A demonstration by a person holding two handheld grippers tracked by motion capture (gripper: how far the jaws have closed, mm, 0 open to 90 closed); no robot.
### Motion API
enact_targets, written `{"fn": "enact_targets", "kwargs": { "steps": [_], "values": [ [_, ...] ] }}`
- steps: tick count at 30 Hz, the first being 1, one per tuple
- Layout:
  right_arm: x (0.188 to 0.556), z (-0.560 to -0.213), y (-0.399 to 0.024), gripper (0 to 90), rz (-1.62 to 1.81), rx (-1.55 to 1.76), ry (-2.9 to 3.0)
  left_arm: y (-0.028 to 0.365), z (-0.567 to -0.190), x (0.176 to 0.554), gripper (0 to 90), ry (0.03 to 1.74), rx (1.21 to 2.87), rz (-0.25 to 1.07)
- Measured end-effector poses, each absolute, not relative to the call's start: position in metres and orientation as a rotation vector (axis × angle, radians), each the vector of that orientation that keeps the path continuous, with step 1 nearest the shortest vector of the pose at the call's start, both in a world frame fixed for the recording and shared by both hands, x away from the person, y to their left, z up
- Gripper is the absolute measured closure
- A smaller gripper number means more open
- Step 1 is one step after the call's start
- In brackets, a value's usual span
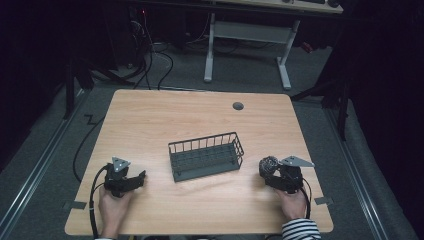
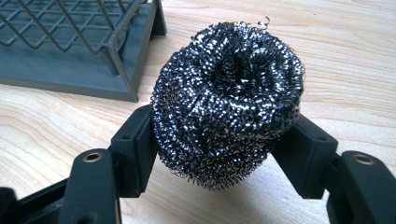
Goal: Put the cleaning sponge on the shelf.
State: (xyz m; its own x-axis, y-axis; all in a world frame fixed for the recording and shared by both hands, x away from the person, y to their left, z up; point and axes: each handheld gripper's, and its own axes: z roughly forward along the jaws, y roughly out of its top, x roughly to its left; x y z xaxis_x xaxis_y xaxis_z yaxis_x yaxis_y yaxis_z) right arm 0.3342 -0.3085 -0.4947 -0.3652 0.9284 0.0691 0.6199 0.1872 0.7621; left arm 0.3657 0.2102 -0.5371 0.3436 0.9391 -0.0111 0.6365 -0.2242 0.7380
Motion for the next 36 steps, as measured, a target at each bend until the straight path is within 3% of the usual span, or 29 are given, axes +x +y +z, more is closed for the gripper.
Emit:
{"fn": "enact_targets", "kwargs": {
  "steps": [20,36],
  "values": [
    [0.328,-0.456,-0.291,35.5,1.116,1.322,2.125,0.21,-0.537,0.366,24.7,1.374,1.954,0.592],
    [0.346,-0.409,-0.258,35.5,1.232,1.175,2.203,0.21,-0.537,0.366,24.7,1.375,1.953,0.592]
  ]
}}
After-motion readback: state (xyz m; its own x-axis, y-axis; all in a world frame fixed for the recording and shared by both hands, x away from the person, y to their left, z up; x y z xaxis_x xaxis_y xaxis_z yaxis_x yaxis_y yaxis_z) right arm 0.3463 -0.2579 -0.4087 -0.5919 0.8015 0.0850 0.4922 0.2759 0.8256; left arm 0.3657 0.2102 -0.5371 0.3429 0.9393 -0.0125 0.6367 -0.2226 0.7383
